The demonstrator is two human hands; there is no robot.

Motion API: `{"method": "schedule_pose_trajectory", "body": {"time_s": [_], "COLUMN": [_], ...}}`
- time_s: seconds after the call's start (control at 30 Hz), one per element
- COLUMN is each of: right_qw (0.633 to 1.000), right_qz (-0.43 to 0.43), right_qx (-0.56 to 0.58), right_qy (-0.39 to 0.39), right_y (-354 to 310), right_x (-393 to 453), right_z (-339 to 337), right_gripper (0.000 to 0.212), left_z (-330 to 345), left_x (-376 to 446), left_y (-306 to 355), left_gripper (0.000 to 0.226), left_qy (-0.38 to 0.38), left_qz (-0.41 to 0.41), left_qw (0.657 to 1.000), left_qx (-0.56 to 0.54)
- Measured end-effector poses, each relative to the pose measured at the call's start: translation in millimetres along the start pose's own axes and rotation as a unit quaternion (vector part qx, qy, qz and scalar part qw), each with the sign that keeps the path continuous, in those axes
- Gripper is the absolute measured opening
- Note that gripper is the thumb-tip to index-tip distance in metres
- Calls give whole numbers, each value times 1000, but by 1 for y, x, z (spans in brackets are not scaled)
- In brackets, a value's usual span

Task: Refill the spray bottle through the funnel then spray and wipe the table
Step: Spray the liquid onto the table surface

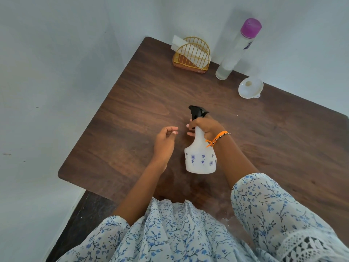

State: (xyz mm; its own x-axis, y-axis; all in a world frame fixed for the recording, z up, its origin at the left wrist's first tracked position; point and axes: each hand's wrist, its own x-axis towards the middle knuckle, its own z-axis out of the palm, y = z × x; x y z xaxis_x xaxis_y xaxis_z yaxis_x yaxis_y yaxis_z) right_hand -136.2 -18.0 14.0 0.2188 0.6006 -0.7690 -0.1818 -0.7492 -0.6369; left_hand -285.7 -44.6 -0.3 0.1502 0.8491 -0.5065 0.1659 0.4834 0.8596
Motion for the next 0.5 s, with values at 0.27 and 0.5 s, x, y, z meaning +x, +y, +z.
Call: {"method": "schedule_pose_trajectory", "body": {"time_s": [0.27, 0.5], "right_qw": [997, 996], "right_qz": [36, -49], "right_qx": [-63, -16], "right_qy": [-18, -66], "right_y": [2, 8], "right_x": [-1, -21], "right_z": [10, 6], "right_gripper": [41, 30], "left_z": [2, 0], "left_x": [-3, -3], "left_y": [1, 1], "left_gripper": [18, 17], "left_qy": [-7, -10], "left_qz": [4, 3], "left_qw": [1000, 1000], "left_qx": [4, 2]}}
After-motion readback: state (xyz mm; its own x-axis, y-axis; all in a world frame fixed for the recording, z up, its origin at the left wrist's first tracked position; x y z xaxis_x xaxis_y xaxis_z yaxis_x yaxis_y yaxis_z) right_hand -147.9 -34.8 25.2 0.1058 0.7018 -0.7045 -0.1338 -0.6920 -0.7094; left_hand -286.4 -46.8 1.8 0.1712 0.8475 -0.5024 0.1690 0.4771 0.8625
